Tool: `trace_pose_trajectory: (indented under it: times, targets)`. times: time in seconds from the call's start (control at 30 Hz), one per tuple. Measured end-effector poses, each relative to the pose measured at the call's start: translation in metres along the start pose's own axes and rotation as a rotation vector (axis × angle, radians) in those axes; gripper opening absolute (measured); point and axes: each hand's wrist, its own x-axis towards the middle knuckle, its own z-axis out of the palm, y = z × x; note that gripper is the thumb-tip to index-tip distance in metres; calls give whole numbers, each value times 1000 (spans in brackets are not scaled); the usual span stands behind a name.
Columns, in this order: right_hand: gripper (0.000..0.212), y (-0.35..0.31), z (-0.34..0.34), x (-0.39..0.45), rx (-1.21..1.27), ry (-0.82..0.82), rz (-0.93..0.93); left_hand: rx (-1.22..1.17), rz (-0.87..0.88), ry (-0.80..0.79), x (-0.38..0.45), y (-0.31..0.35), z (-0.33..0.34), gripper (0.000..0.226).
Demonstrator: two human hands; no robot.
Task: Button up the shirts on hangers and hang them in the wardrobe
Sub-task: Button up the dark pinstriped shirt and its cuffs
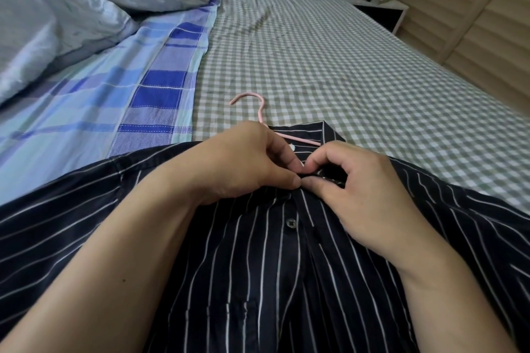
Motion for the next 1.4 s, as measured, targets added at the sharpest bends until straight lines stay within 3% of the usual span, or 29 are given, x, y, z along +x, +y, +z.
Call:
trace_pose_trajectory:
  times: [0.17, 0.5, 0.73, 1.07, 1.17, 1.4]
  targets:
    - [17, -6, -3, 1, 41, -21, 30, 34, 3, 5, -1, 1, 1, 6]
    - [19, 0, -5, -1, -31, -93, 25, -219, -31, -25, 2, -10, -5, 13]
    - [24, 0, -11, -1, 174, -14, -8, -163, -22, 26, 3, -8, -1, 10]
    - [17, 1, 2, 0, 89, 61, -169, -367, -68, 46, 9, -11, 1, 10]
    - [14, -1, 4, 1, 69, 124, -244, -320, -62, 30, 8, -11, 2, 13]
    - [15, 3, 5, 0, 46, 90, -207, -357, -10, -49, 7, -15, -3, 19]
